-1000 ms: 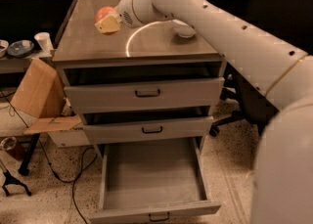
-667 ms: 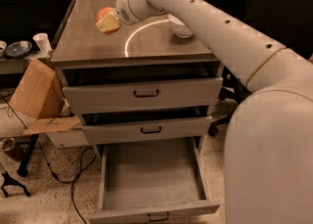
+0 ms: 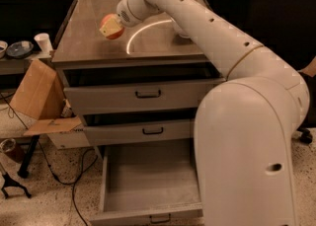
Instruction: Pick apple from bottom drawer and place on counter
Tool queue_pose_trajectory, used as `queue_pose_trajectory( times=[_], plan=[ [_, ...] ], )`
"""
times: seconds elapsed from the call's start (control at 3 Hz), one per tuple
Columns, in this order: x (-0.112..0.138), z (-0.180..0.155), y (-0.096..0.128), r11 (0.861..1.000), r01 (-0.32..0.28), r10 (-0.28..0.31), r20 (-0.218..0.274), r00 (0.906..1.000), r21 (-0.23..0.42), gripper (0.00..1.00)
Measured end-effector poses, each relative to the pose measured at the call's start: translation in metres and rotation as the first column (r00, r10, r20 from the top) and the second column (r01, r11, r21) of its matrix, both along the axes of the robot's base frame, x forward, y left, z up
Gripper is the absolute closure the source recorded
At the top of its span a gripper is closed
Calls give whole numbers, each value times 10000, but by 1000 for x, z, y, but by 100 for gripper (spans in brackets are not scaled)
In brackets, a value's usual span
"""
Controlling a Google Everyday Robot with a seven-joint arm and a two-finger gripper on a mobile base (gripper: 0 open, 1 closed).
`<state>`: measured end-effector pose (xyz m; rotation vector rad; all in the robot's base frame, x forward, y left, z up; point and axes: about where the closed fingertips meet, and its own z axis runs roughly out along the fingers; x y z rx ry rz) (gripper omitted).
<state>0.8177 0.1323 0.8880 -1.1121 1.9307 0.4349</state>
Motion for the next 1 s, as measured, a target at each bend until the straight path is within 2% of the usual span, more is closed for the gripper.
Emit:
queue_pose_trajectory(
  times=[0.33, 0.67, 1.0],
  plan=[
    [3, -14, 2, 9992, -192, 175, -500, 9986, -351, 29],
    [6, -27, 2, 9975, -372, 307, -1069, 9938, -593, 0],
    [6, -27, 2, 9975, -372, 307, -1069, 9938, -593, 0]
  ],
)
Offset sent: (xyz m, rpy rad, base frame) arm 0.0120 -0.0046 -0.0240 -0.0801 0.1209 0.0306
